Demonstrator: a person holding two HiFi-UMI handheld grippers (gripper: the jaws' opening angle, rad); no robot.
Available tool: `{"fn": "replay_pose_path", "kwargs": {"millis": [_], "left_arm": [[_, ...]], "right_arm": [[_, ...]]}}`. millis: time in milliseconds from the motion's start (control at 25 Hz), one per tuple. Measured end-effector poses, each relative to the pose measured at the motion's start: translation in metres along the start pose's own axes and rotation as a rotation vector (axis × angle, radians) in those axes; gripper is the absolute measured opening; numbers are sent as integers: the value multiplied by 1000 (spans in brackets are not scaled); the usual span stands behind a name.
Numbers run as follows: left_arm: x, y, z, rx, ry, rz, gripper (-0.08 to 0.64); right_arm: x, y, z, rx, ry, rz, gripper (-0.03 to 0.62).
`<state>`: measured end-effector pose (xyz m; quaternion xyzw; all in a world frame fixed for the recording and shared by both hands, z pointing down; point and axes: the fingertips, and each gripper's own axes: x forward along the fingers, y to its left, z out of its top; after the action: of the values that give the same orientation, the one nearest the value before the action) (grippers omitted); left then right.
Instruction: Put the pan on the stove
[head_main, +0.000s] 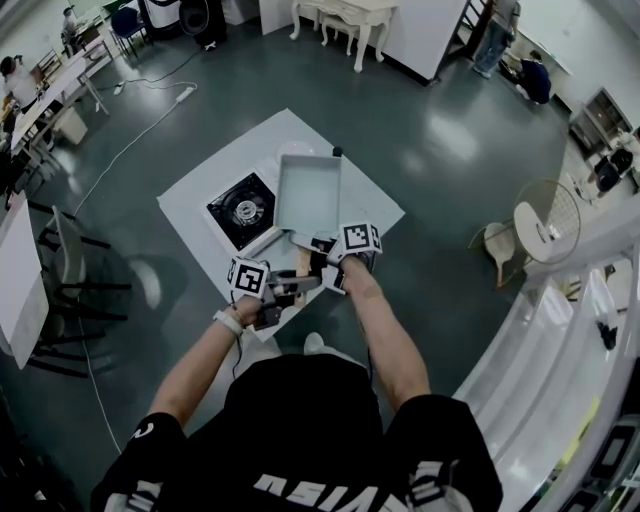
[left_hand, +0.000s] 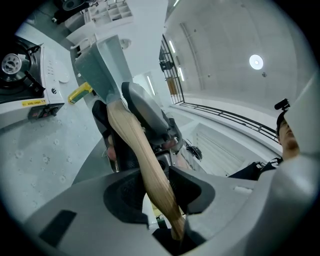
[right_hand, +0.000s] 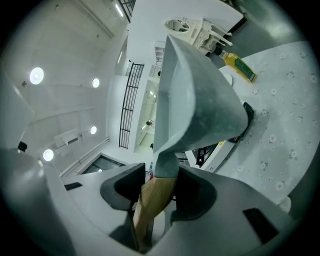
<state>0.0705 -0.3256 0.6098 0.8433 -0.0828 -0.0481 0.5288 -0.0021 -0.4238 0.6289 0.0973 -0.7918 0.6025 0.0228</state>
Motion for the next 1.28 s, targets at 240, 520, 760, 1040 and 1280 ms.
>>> {"fn": "replay_pose_path", "kwargs": {"millis": [240, 520, 760, 1040, 1280], "left_arm": [[-9, 3, 4, 10, -42, 10, 124], [-19, 8, 6, 4, -81, 33, 124], [-30, 15, 8, -15, -118, 58, 123], [-46, 21, 11, -17, -172, 83, 123], [-70, 26, 12, -17, -214, 113, 124]], "right_arm": [[15, 5, -2, 2, 33, 30, 150], [28, 2, -5, -4, 76, 29, 152], [44, -1, -9, -1, 120, 37, 152], [66, -3, -16, -5, 185, 34, 152], [94, 2, -26, -8, 241, 49, 152]]}}
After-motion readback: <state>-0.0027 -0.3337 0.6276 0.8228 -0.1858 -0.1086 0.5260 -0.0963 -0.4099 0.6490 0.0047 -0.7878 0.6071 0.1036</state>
